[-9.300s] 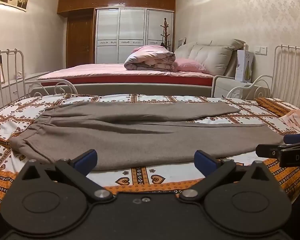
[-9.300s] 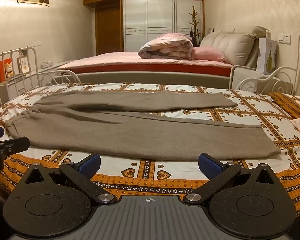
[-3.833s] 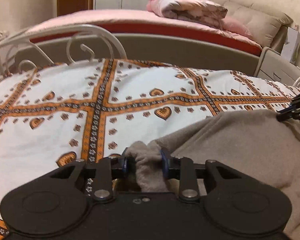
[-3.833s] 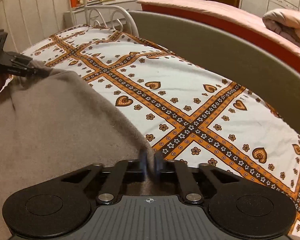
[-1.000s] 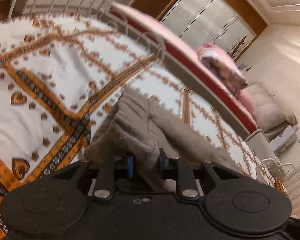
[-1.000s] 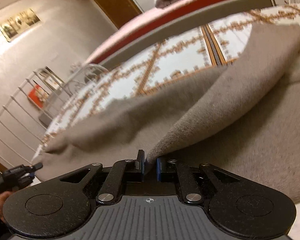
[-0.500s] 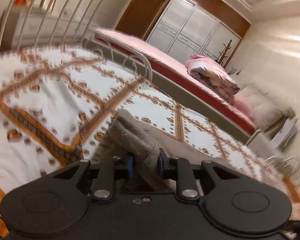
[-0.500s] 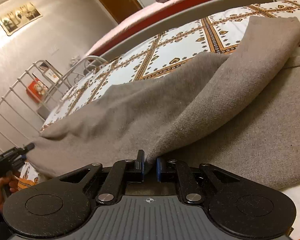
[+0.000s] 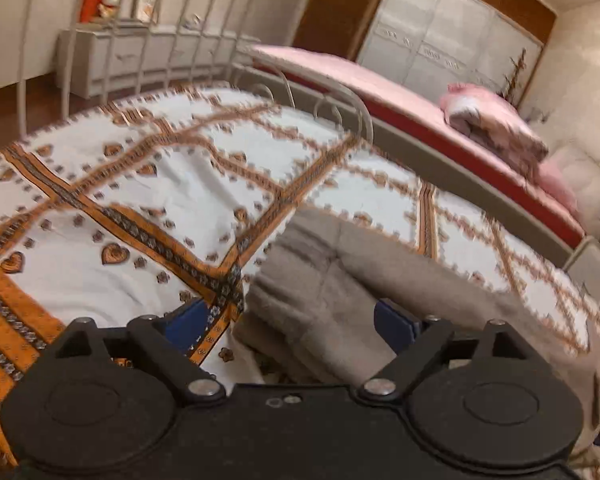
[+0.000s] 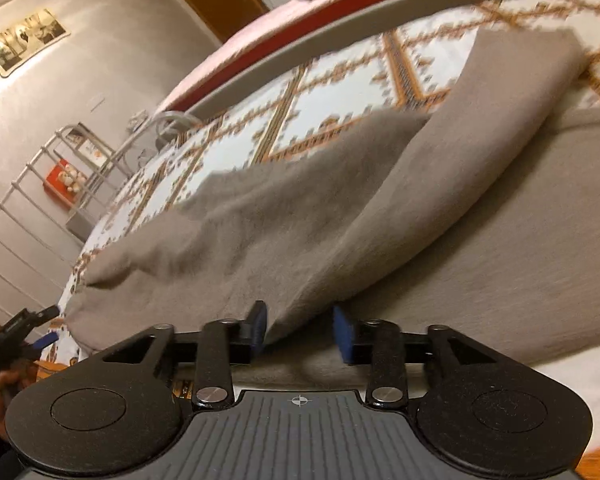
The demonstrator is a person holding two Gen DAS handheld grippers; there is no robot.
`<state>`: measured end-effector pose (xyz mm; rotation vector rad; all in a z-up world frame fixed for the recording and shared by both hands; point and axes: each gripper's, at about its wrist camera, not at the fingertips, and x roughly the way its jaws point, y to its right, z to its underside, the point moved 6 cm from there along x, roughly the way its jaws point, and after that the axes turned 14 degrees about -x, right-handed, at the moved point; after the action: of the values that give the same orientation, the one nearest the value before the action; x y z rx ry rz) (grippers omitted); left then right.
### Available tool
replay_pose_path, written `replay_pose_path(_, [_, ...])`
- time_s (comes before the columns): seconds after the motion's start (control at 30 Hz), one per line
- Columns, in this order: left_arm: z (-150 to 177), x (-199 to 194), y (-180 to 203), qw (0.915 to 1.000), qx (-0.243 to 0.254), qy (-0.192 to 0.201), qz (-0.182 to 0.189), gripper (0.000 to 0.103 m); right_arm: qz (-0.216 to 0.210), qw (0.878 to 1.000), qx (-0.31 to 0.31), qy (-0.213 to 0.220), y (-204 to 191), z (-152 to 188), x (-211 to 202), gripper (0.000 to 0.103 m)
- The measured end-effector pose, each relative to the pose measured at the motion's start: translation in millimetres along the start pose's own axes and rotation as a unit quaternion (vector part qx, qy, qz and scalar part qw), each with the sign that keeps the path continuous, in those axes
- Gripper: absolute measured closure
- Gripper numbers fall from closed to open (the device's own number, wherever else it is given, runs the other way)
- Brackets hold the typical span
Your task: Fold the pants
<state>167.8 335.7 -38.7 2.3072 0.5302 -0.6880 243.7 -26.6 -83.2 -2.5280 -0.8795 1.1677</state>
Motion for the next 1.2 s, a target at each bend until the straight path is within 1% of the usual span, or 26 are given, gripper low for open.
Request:
replay_pose_path(0.03, [-2,-5,7,0.9999,-0.001,0.005,0.013,0.019,0.004,1.0,-0.002,0.012,2,-4,-9,0.064])
replay_pose_path(0.1, [1,-10,32,0.9991,0.023,0.006,0.035,0.017,0.016,0.999,-0.007,0.027,7,-15,-20,0.064])
replay_pose_path(0.17, [12,0,57,0.998,0.056,-0.011,0.028,0.015,0.041,0.999,-0.009,0.03,13,-28,-20,0.064])
replay_pose_path(0.23, [28,20,70,0.9967,0.075,-0.03,0.011,0.015,0.063,0.998,-0.006,0.024,20,-43,-12,0.064])
replay_pose_path(0.3, [48,41,68,0.9955,0.071,-0.06,-0.014,0.015,0.088,0.996,-0.003,0.013,27,-54,-1,0.064])
replay_pose_path(0.33, [59,50,64,0.9937,0.078,-0.077,-0.021,0.015,0.099,0.995,-0.004,0.003,30,-59,6,0.064])
replay_pose_path(0.37, [67,55,64,0.9906,0.097,-0.091,-0.031,0.015,0.117,0.993,-0.009,-0.007,33,-62,12,0.064])
replay_pose_path(0.4, [71,58,69,0.9862,0.13,-0.095,-0.039,0.009,0.137,0.99,-0.016,-0.016,37,-64,18,0.064])
replay_pose_path(0.43, [73,57,74,0.9825,0.158,-0.092,-0.037,0.006,0.152,0.988,-0.023,-0.025,41,-66,23,0.064])
replay_pose_path(0.47, [75,58,75,0.9806,0.17,-0.09,-0.038,0.006,0.163,0.986,-0.029,-0.033,45,-67,28,0.064])
replay_pose_path(0.53, [77,58,71,0.9795,0.174,-0.093,-0.038,0.006,0.178,0.982,-0.037,-0.048,52,-66,34,0.064])
replay_pose_path(0.63, [76,55,69,0.9803,0.171,-0.094,-0.031,0.006,0.182,0.98,-0.042,-0.06,60,-60,34,0.065])
replay_pose_path(0.67, [76,54,69,0.9804,0.17,-0.095,-0.029,0.006,0.184,0.98,-0.042,-0.066,62,-58,33,0.067])
replay_pose_path(0.7, [75,56,70,0.9807,0.168,-0.096,-0.027,0.006,0.183,0.98,-0.044,-0.071,63,-57,32,0.084])
replay_pose_path(0.73, [74,55,69,0.9812,0.165,-0.096,-0.025,0.006,0.186,0.978,-0.05,-0.077,63,-54,28,0.092])
replay_pose_path(0.77, [74,54,68,0.9819,0.162,-0.096,-0.022,0.006,0.189,0.977,-0.053,-0.08,64,-52,24,0.095])
replay_pose_path(0.8, [73,56,69,0.9824,0.158,-0.097,-0.021,0.006,0.186,0.979,-0.048,-0.073,64,-54,19,0.094])
replay_pose_path(0.83, [72,56,69,0.9832,0.154,-0.097,-0.019,0.006,0.174,0.982,-0.038,-0.054,64,-55,11,0.094])
replay_pose_path(0.87, [71,56,68,0.9838,0.15,-0.097,-0.017,0.006,0.166,0.985,-0.028,-0.037,63,-59,5,0.085])
replay_pose_path(0.9, [70,57,68,0.9843,0.146,-0.098,-0.016,0.006,0.161,0.986,-0.018,-0.024,62,-63,1,0.058])
replay_pose_path(0.93, [70,56,68,0.9847,0.144,-0.097,-0.015,0.006,0.165,0.986,-0.017,-0.022,60,-67,1,0.043])
replay_pose_path(0.97, [70,57,68,0.9848,0.143,-0.097,-0.016,0.006,0.173,0.984,-0.024,-0.018,58,-71,2,0.032])
replay_pose_path(1.07, [71,57,68,0.9846,0.145,-0.096,-0.017,0.006,0.18,0.982,-0.039,-0.027,50,-82,15,0.032])
replay_pose_path(1.1, [71,57,68,0.9845,0.146,-0.097,-0.016,0.006,0.186,0.981,-0.045,-0.04,50,-84,23,0.032])
replay_pose_path(1.2, [70,57,68,0.9848,0.143,-0.097,-0.014,0.006,0.233,0.964,-0.083,-0.099,52,-84,51,0.033])
